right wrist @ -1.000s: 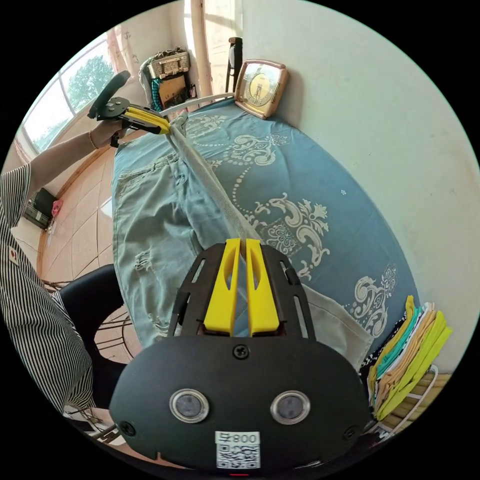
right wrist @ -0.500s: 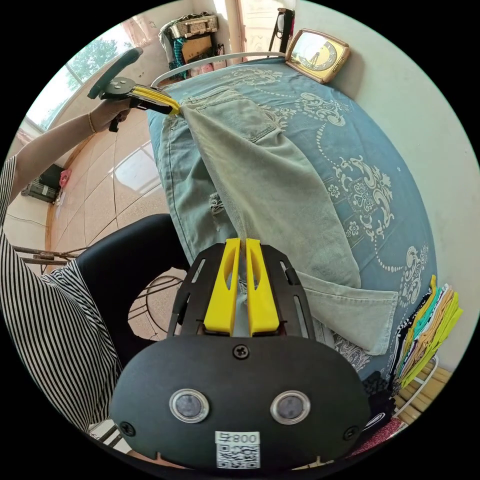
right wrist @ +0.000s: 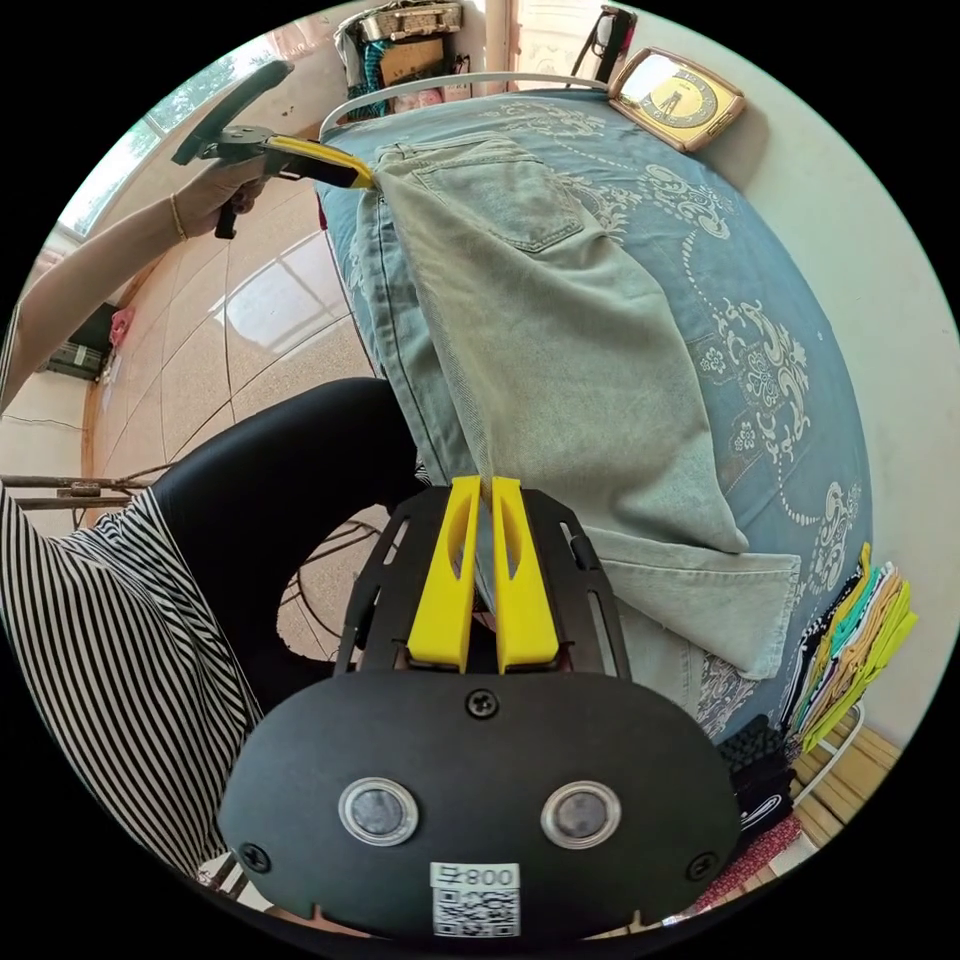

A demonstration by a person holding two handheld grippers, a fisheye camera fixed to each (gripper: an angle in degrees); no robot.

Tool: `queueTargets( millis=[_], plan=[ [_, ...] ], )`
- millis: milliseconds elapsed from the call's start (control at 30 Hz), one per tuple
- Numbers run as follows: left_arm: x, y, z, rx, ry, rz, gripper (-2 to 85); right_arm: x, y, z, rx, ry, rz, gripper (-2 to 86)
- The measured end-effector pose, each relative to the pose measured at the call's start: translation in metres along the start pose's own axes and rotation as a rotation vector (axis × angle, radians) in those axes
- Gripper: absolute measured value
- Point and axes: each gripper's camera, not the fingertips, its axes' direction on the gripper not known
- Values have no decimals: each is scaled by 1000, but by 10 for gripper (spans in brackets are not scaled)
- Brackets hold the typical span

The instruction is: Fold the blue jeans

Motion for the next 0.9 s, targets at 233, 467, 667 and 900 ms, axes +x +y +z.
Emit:
queueTargets(
  millis=[233, 467, 667, 900],
  plan=[
    [-45, 63, -25, -8, 34, -41, 19, -36, -10, -5, -36, 3, 7, 22],
    [-88, 117, -54, 1, 24, -41, 18, -60, -21, -10, -31, -26, 35, 22],
    [-131, 153, -86, 32, 9, -36, 17, -74, -38, -19, -1, -71, 36, 23],
    [-185, 214, -78, 9, 124, -128, 26, -89, -54, 9, -78, -85, 8, 23]
  ],
)
